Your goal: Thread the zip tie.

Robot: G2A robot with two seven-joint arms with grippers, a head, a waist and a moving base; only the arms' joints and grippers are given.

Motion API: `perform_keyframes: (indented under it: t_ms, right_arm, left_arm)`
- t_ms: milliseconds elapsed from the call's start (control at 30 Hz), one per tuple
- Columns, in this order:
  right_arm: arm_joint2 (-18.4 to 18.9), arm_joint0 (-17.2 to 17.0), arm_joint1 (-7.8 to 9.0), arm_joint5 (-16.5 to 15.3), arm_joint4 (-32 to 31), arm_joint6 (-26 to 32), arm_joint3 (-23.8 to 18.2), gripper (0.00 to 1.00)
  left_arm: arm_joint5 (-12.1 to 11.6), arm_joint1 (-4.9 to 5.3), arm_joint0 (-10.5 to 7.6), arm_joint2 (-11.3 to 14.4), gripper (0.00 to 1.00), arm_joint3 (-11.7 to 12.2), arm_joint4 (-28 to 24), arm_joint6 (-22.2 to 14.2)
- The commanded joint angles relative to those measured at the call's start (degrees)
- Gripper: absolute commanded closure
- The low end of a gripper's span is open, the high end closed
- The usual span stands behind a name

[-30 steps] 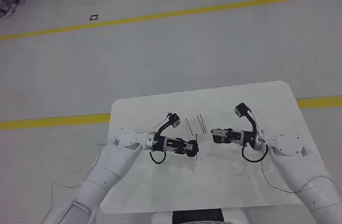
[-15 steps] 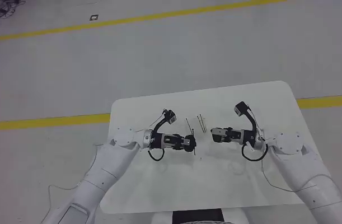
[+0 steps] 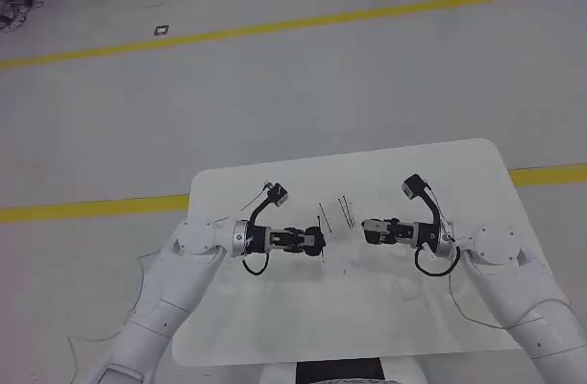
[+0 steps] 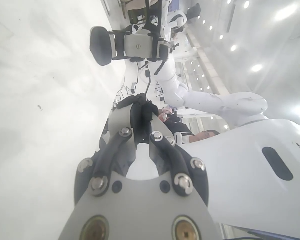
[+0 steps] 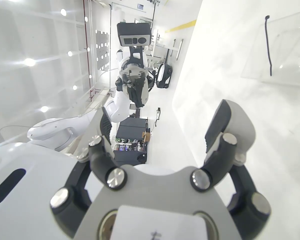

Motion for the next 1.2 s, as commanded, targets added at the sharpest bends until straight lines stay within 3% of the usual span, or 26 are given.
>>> perform_keyframes:
  t_ms: [0,133,433,733,767,1167]
  right_arm:
    - [0.0,0.0,0.00,0.0,0.0,0.0,0.0,0.00]
    - [-0.3,0.3,0.02,0.5,-1.4,-0.6,-0.4,0.00]
    - [-6.3,11.5,-0.15,7.8,-12.9,4.6,3.5,0.00]
    - [-14.4,19.6,-2.14,5.7,-14.9,1.6,11.6,0.00]
    - [-15.1,20.0,-2.41,5.3,-14.4,1.0,13.0,0.00]
    - [-15.4,19.8,-2.43,5.0,-15.0,0.4,12.3,0.00]
  left_arm:
    - [0.0,-0.17,0.64,-1.3,1.00,-0.2,0.7,-0.3]
    - [0.0,-0.68,1.25,-2.1,1.00,0.4,1.2,-0.7]
    - [0.0,-0.68,1.25,-2.1,1.00,0.4,1.2,-0.7]
    - [0.0,-0.68,1.25,-2.1,1.00,0.4,1.2,-0.7]
    - [0.0,-0.68,1.25,-2.1,1.00,0.4,1.2,-0.7]
    - [0.0,-0.68,1.25,-2.1,1.00,0.4,1.2,-0.7]
